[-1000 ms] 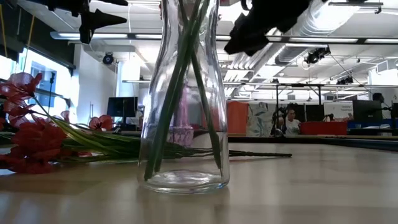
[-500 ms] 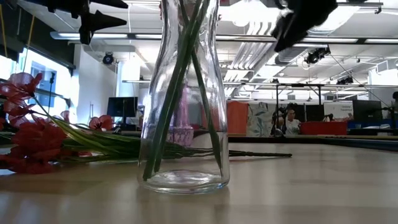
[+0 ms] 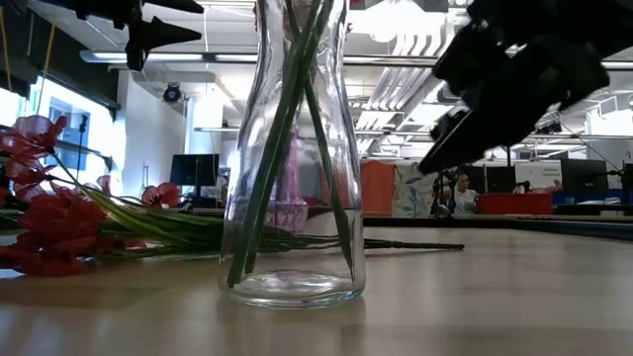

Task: Sort flowers into vase by color
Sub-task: Put the red flowers into the pink vase

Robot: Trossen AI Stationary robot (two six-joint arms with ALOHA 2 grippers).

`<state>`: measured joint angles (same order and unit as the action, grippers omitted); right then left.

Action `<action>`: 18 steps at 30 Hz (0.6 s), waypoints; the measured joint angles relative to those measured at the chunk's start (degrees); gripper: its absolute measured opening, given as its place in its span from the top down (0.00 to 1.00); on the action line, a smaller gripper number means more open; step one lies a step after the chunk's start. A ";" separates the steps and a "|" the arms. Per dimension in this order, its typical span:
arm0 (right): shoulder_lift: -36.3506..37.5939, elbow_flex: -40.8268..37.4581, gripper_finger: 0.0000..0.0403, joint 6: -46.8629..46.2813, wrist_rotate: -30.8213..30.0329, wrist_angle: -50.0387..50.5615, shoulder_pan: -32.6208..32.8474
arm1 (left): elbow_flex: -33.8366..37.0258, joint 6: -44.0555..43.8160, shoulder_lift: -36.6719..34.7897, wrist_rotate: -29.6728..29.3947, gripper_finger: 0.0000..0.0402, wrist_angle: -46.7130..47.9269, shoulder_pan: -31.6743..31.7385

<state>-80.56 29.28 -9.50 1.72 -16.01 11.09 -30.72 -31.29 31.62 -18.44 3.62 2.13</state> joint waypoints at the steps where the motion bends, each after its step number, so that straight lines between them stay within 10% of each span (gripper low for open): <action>1: -2.31 0.86 0.64 1.24 -0.20 -0.72 0.14 | 0.00 0.00 0.00 -0.18 0.58 0.00 0.00; 18: -28.43 19.96 0.64 6.72 1.00 -2.10 -0.17 | -0.01 -2.60 0.00 0.41 0.58 0.00 0.00</action>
<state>-108.99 49.24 -2.78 2.71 -18.11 10.92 -30.73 -33.89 31.62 -18.03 3.62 2.13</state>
